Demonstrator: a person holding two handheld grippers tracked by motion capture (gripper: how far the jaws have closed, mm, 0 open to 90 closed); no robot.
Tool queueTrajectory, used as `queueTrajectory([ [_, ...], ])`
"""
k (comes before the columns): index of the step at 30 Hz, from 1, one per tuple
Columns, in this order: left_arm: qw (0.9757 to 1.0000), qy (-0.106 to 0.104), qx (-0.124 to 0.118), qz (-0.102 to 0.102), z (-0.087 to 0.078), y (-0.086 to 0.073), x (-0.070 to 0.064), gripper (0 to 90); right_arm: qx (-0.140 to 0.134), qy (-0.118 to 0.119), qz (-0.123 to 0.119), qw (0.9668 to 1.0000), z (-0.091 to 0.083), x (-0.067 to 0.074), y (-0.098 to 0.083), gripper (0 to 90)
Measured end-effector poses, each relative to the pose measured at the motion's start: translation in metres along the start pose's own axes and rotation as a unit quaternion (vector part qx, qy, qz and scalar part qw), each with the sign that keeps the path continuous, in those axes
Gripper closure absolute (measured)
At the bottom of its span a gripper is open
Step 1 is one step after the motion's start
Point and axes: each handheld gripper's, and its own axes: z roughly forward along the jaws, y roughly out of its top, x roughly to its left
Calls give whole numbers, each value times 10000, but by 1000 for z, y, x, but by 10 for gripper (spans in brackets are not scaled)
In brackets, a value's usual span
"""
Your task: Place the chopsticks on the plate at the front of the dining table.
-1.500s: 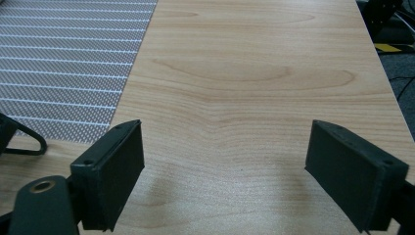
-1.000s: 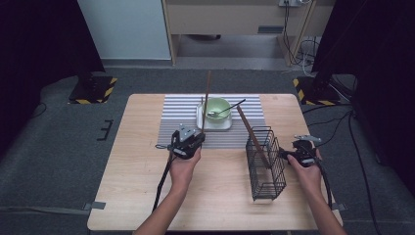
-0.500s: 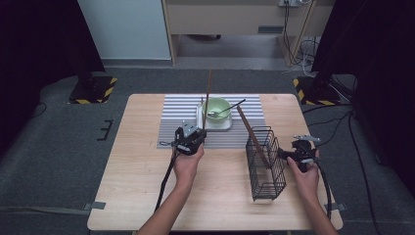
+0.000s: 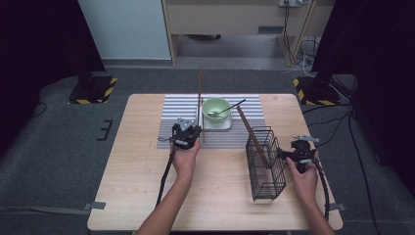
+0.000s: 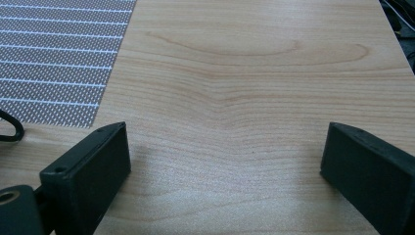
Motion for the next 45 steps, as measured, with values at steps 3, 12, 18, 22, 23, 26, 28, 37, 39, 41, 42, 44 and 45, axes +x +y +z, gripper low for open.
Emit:
queueTrajectory([
  [3,10000,45,36,-7,4,-2,2,857,8,-7,25,10000,0,0,0,43],
  [12,9997,157,45,-181,13,-4,8,857,10,-22,34,10000,0,1,0,42],
  [18,9996,214,98,-158,18,-7,8,857,10,-23,38,10000,0,1,0,42],
  [22,9995,220,123,-183,22,-10,6,857,9,-24,35,10000,0,1,0,42],
  [23,9995,220,123,-183,22,-10,6,857,9,-24,35,10000,0,1,0,42],
  [26,9995,218,136,-205,24,-12,5,857,9,-25,37,10000,0,1,0,41],
  [28,9994,226,142,-217,25,-13,5,856,9,-23,36,10000,0,1,0,42],
  [37,9993,225,196,-238,28,-19,5,856,10,-24,37,10000,0,1,0,42],
  [39,9992,228,216,-263,28,-20,6,856,10,-23,39,10000,0,1,0,42],
  [41,9990,262,253,-253,29,-21,7,856,10,-24,38,10000,0,1,0,42],
  [42,9989,273,275,-266,29,-22,8,856,10,-24,36,10000,0,1,0,42],
  [44,9986,280,342,-302,30,-23,10,856,9,-23,35,10000,0,1,0,42],
  [45,9984,282,355,-337,30,-24,10,856,9,-23,35,10000,0,1,0,42],
])
